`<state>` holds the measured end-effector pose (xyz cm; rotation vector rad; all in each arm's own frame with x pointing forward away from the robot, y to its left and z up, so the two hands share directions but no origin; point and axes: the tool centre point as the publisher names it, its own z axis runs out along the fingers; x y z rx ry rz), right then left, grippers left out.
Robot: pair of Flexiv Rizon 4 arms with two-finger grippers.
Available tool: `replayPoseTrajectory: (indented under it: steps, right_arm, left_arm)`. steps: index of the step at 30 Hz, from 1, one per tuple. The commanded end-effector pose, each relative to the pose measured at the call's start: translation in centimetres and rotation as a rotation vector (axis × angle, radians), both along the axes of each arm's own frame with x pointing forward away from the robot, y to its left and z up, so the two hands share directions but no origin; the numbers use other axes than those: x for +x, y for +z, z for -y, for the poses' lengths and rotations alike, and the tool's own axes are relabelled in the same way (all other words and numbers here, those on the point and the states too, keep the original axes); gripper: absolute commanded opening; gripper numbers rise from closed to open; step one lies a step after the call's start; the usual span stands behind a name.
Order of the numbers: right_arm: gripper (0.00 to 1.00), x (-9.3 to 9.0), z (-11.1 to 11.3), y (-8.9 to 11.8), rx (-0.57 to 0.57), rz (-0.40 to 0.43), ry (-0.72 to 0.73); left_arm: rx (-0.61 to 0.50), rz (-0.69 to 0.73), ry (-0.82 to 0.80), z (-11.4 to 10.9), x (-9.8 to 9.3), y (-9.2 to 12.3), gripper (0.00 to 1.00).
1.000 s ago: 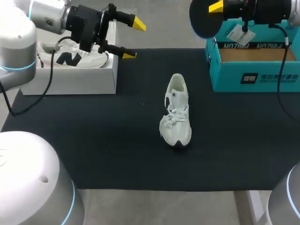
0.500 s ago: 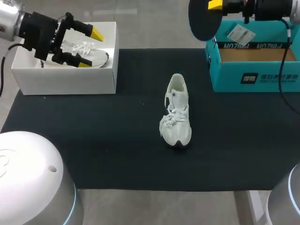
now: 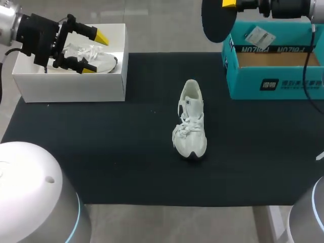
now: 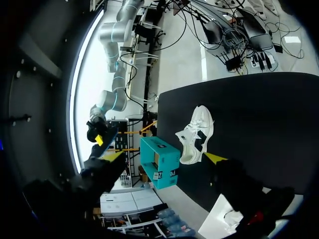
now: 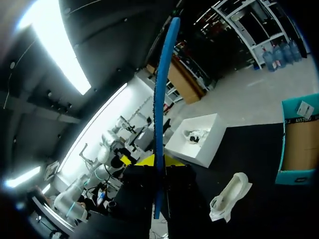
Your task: Take the shoe out of the shoebox, open the shoe tongue, remove and reinsert the insole, then place the shoe into the shoebox
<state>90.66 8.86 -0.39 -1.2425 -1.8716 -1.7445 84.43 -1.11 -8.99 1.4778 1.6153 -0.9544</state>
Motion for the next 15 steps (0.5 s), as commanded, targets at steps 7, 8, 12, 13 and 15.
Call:
replayPoseTrajectory:
  steps: [7, 8, 12, 13, 15]
  right_arm:
    - [0.00, 0.0, -0.4, 0.4, -0.037, -0.016, -0.015]
    - [0.00, 0.0, -0.4, 0.4, -0.037, -0.016, -0.015]
    - [0.00, 0.0, -0.4, 0.4, -0.037, -0.016, -0.015]
    - [0.00, 0.7, -1.3, -0.1, -0.058, 0.014, -0.005]
    - [0.00, 2.0, -3.1, -1.1, -0.091, 0.095, 0.008]
  left_arm:
    - [0.005, -0.001, -0.001, 0.0, 0.0, 0.0, 1.00]
    - [0.005, -0.001, -0.001, 0.0, 0.0, 0.0, 1.00]
    - [0.005, -0.001, -0.001, 0.0, 0.0, 0.0, 1.00]
    - [0.005, -0.001, -0.001, 0.0, 0.0, 0.0, 1.00]
    - [0.005, -0.001, -0.001, 0.0, 0.0, 0.0, 1.00]
